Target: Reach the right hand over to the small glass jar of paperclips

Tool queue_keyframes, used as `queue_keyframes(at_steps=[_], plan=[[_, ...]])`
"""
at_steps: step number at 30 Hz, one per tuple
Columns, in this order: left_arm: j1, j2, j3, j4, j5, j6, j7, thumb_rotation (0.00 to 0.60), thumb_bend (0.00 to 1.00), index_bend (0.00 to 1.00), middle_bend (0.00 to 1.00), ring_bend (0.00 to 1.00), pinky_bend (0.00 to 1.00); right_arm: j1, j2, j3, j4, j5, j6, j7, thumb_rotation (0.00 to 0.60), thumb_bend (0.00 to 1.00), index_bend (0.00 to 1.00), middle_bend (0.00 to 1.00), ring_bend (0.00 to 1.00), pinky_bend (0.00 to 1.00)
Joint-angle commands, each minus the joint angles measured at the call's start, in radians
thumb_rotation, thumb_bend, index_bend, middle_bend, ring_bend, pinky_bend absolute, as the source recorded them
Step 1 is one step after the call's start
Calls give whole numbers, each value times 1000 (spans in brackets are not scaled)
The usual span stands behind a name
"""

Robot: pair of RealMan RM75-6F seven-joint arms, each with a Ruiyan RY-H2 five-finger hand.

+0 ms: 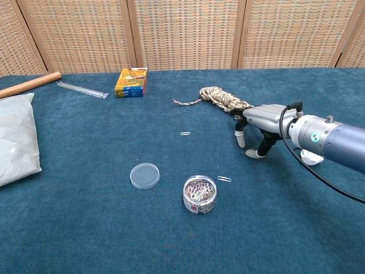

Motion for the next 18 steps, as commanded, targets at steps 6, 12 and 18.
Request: queue_keyframes(at_steps=[6,12,18], plan=[[-1,0,0,-1,-1,-2,-1,600,0,0,0,0,0,0,-12,-6,17,-8,-3,10,600,343,520,0,0,0],[0,1,0,0,0,-1,-4,600,0,0,0,0,0,0,-18,-11,26,-13,-9,15,600,423,623,0,0,0],[0,4,-1,1,-1,-1,-10,600,0,0,0,0,0,-2,-22,-11,26,-27,4,30,600,432,676,0,0,0]])
